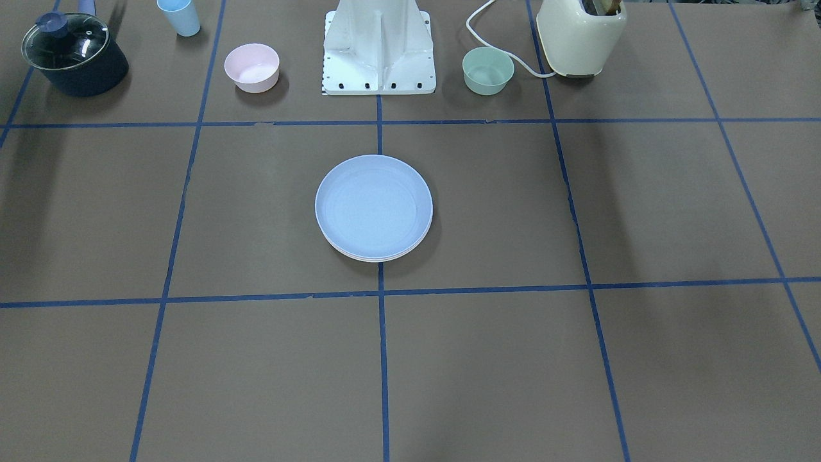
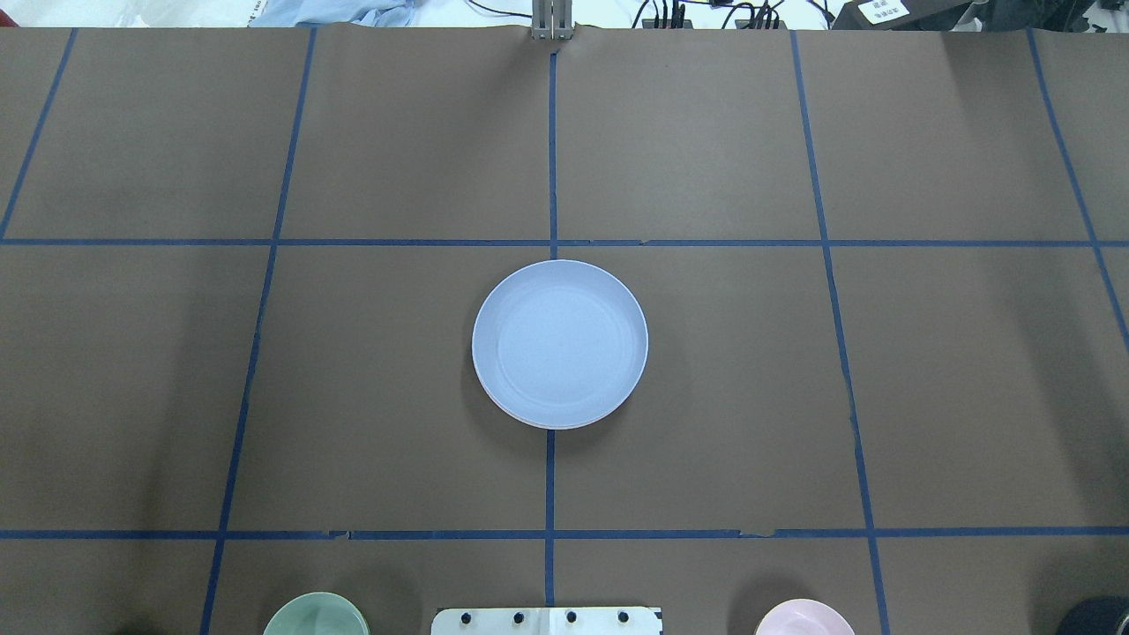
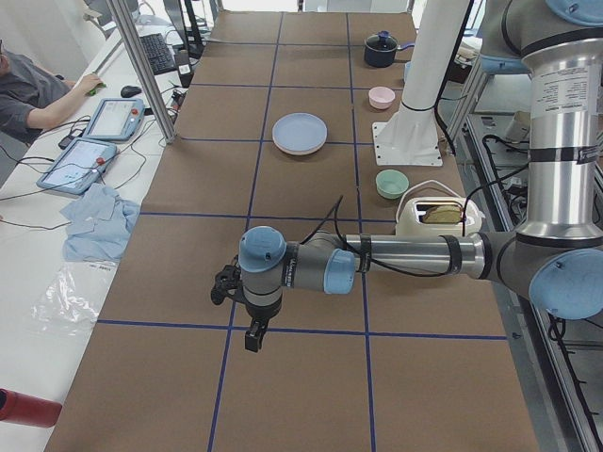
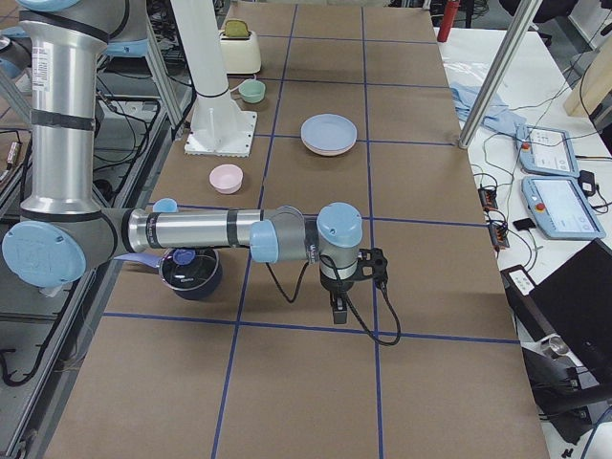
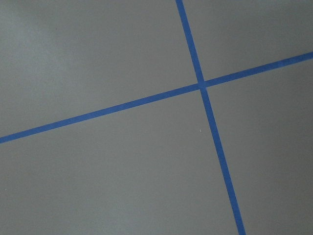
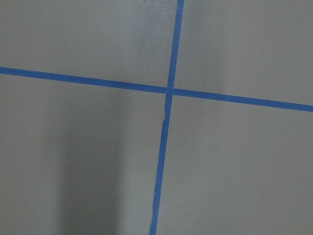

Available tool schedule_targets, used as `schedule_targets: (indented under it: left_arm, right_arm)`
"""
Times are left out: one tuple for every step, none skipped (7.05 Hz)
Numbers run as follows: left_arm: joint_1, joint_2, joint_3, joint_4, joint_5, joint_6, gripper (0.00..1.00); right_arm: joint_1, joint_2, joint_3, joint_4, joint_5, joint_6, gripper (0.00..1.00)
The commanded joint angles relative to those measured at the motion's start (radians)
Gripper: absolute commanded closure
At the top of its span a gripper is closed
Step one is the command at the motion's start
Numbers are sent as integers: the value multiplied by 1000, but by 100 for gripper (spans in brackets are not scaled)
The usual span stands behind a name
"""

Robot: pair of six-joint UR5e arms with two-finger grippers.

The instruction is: Stack three plates with pink and blue

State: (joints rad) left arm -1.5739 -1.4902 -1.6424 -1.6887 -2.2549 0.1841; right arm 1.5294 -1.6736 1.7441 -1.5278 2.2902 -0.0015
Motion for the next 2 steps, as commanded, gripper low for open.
schedule_targets:
  left_arm:
    - [0, 1, 1, 0, 1, 0, 0]
    - [0, 1, 1, 0, 2, 0, 0]
  right_arm:
    - [0, 0, 0, 0, 2, 0, 0]
    - [0, 0, 0, 0, 2, 2, 0]
